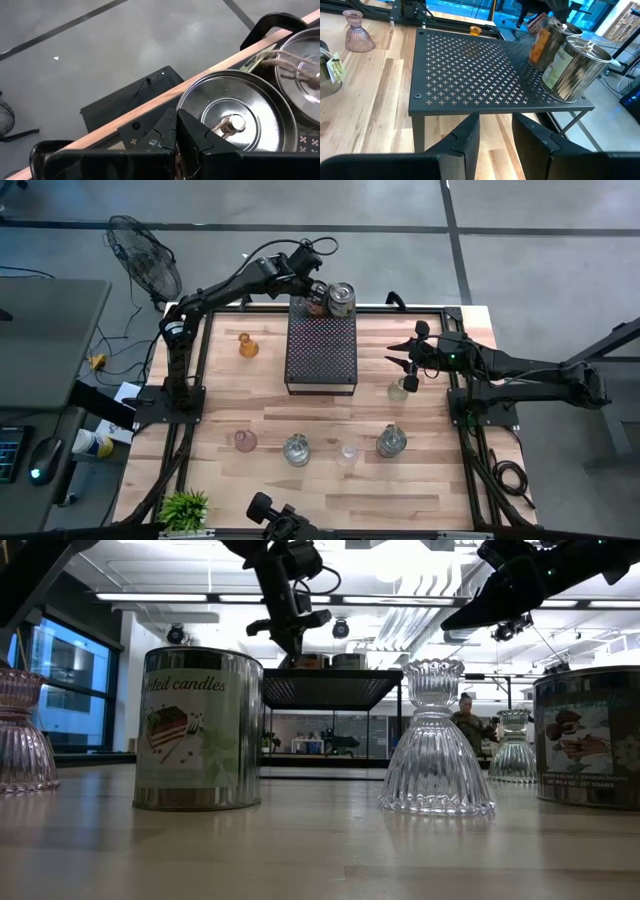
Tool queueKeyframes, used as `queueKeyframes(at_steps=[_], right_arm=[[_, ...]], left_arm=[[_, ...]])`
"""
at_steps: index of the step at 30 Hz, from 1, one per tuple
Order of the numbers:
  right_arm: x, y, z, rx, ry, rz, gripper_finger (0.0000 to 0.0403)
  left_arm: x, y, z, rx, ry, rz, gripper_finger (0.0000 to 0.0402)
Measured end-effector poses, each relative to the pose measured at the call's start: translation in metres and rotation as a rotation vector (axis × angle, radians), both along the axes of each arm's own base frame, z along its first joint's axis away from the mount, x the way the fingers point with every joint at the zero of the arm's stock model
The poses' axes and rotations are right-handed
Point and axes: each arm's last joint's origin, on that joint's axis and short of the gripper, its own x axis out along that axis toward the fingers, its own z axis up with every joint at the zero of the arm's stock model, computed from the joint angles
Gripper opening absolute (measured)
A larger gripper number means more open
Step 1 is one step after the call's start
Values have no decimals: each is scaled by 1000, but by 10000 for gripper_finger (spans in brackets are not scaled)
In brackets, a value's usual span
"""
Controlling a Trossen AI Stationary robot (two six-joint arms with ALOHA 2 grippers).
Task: Pick & Place candle stick holders
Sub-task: Align the silver scented candle with the silver scented candle on the black shelf
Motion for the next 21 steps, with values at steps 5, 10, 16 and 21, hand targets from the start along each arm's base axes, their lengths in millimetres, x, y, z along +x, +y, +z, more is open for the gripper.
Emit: queueKeyframes(at_steps=[5, 10, 16, 21], right_arm=[[0, 0, 0, 0, 0, 0, 108], [0, 0, 0, 0, 0, 0, 108], [0, 0, 0, 0, 0, 0, 108], [0, 0, 0, 0, 0, 0, 108]], left_arm=[[-1, 0, -1, -8, 5, 4, 0], [-1, -1, -1, -16, -4, 9, 0], [-1, -1, 0, -30, -12, -4, 0], [-1, -1, 0, -30, -12, -4, 0]])
